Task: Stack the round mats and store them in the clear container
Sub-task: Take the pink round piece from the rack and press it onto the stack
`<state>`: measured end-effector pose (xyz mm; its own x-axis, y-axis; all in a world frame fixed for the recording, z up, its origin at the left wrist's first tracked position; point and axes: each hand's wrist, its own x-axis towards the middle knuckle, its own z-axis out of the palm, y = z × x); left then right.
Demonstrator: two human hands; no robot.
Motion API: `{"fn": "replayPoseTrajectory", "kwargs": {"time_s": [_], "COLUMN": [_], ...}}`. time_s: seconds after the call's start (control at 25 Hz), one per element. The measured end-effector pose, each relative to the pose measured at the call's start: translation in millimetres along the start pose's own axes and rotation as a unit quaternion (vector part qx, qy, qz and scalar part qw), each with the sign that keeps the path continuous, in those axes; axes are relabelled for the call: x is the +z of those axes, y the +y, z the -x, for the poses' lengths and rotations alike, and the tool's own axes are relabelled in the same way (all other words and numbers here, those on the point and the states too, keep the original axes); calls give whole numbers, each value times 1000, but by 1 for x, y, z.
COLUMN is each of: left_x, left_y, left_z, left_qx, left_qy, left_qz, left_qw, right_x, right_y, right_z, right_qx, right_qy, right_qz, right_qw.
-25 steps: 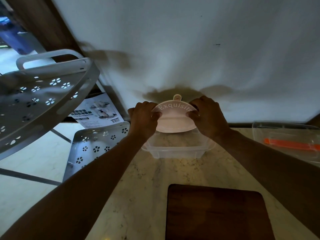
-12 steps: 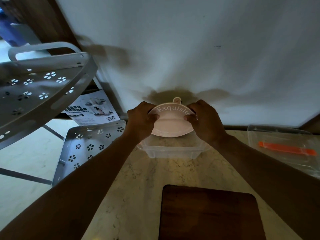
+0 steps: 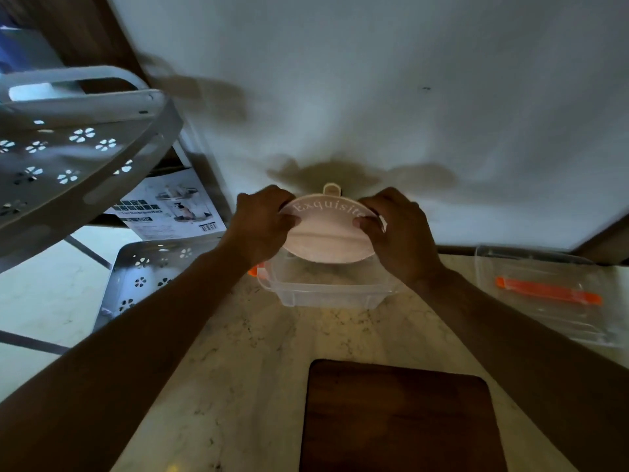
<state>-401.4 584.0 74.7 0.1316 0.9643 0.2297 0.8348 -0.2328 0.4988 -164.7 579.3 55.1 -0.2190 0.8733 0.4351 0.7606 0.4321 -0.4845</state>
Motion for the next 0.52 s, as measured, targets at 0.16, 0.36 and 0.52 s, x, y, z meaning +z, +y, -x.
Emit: {"fn": "replayPoseTrajectory", "kwargs": {"time_s": [0.16,0.36,0.52], "left_x": [7,10,15], "left_y": [2,-7,-5], "left_z": [4,3,6], "left_qx": [7,-18,-11], "left_qy": [-32,1,-60], "left_qz": [-24,22,-22], "left_qw": [999,1000,998], "right_x": [3,-1,4], "right_y": [1,5,3], "right_z": [1,-3,-2], "right_qx": [20,-6,13], "right_qy": [-45,-42,-65], "right_qz": [14,4,15], "right_qw": [999,999,998]}}
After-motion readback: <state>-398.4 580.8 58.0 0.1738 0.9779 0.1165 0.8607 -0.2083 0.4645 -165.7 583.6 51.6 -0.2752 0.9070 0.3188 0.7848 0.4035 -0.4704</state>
